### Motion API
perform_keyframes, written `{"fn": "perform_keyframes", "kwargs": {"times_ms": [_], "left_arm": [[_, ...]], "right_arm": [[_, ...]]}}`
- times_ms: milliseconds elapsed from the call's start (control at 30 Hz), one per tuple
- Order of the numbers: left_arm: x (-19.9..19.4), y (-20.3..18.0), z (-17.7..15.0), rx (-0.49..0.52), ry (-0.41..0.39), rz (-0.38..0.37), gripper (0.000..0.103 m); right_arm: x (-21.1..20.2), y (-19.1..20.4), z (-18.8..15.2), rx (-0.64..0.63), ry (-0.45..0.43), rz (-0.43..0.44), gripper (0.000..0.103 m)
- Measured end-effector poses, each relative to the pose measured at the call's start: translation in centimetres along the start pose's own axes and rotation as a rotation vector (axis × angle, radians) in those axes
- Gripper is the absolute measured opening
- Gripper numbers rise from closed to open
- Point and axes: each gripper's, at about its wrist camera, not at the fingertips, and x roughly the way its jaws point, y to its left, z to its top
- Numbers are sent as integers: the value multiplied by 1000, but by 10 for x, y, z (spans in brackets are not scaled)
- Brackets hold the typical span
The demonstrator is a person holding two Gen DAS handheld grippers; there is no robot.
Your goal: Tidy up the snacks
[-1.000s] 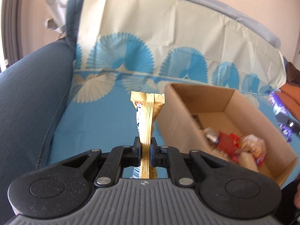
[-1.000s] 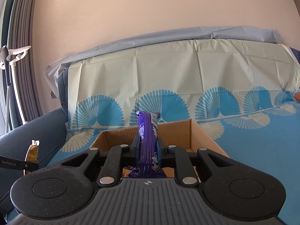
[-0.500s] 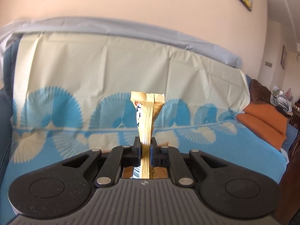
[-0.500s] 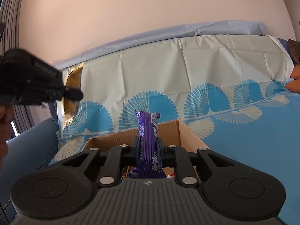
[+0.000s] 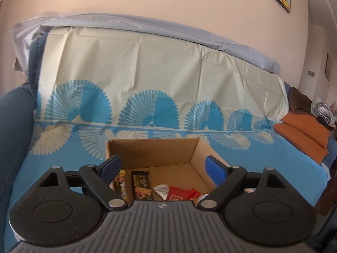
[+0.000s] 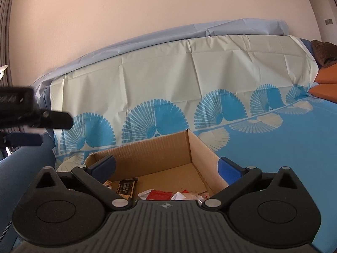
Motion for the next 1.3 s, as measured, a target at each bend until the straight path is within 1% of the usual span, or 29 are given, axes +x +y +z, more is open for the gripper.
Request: {"fn": "perform_keyframes", "kwargs": {"times_ms": [67,100,133,200,300,400,467,567,667,733,800,967,1167,1300], "left_arm": [[-19,8,-15,6,-55,61,103],[-25,11,-21,-10,-59,87,103],[-30,14,-27,-26,-54,103,103],[-40,17,-37,-34,-45,107,103],[-49,16,-43,-63,-16,138,103],[-56,15,-45,-101,2,133,103],[-59,13,-46,-125,26,130,103],[-55,8,-53,-122,102,108,103],[-49,0,-66,-117,186,94,103],[-50,-3,-74,-118,201,93,103],[-49,-8,-79,-98,212,93,103],[-42,-13,-84,-101,244,97,103],[-39,-19,-87,-96,261,112,103],[-37,-21,-90,-92,273,120,103]], "right_arm": [[-4,1,2,2,-4,0,102],[-6,2,2,-2,-4,-5,102],[-6,3,2,-7,2,-15,102],[-6,4,3,-18,25,-43,102],[-9,3,7,-16,64,-84,102],[-21,-1,13,-30,83,-100,102],[-33,-3,17,-66,99,-107,102],[-53,-7,19,-116,123,-101,102],[-68,-14,14,-134,155,-109,102],[-73,-21,5,-107,189,-105,102],[-71,-24,-1,-85,225,-115,102],[-60,-17,-9,-157,263,-101,102],[-58,-15,-7,-135,270,-85,102],[-59,-11,-9,-158,266,-74,102]]}}
